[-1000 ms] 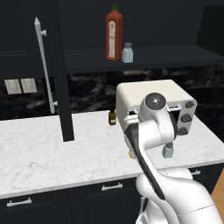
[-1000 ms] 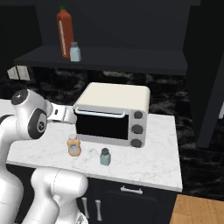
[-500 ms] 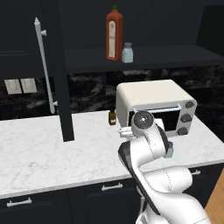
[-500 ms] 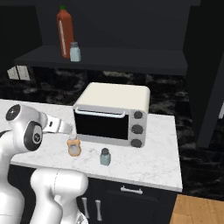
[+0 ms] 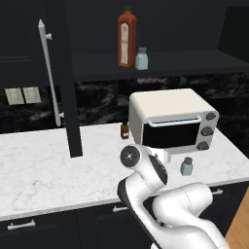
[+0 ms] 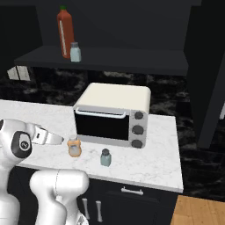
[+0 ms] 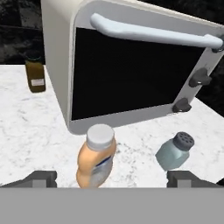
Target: Put the shaker and condiment bottle from the counter next to their counterparts in the cabinet.
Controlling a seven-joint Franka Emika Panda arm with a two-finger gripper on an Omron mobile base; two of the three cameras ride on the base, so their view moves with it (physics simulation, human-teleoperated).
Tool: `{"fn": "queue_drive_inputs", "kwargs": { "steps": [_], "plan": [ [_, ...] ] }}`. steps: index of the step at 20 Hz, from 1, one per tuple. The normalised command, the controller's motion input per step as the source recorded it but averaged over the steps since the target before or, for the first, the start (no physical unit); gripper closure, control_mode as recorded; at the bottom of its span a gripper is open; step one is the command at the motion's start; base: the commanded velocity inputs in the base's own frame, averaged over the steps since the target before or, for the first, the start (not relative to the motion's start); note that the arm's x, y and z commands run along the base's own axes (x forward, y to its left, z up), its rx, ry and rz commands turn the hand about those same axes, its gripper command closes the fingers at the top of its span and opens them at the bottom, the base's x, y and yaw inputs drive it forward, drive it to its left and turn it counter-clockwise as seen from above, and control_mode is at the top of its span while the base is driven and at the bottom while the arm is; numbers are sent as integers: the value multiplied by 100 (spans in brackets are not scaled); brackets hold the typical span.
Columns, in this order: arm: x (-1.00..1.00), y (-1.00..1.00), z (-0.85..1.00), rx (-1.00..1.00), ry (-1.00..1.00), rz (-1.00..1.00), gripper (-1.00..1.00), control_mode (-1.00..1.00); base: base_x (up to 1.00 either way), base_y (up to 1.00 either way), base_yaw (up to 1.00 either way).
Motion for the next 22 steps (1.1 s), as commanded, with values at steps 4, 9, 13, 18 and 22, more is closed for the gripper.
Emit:
{"fn": "queue_drive_inputs", "kwargs": {
  "steps": [4,9,13,18,22],
  "plan": [
    [0,9,-53,-3,-4,0,-100,-100,0,0,0],
    [0,31,-51,-10,-22,-1,-100,-100,0,0,0],
    [0,3,-18,-3,-13,-3,-100,-100,0,0,0],
    [11,-12,-4,5,0,-12,-100,-100,0,0,0],
    [3,-22,-3,6,0,-15,-100,-100,0,0,0]
  ]
}}
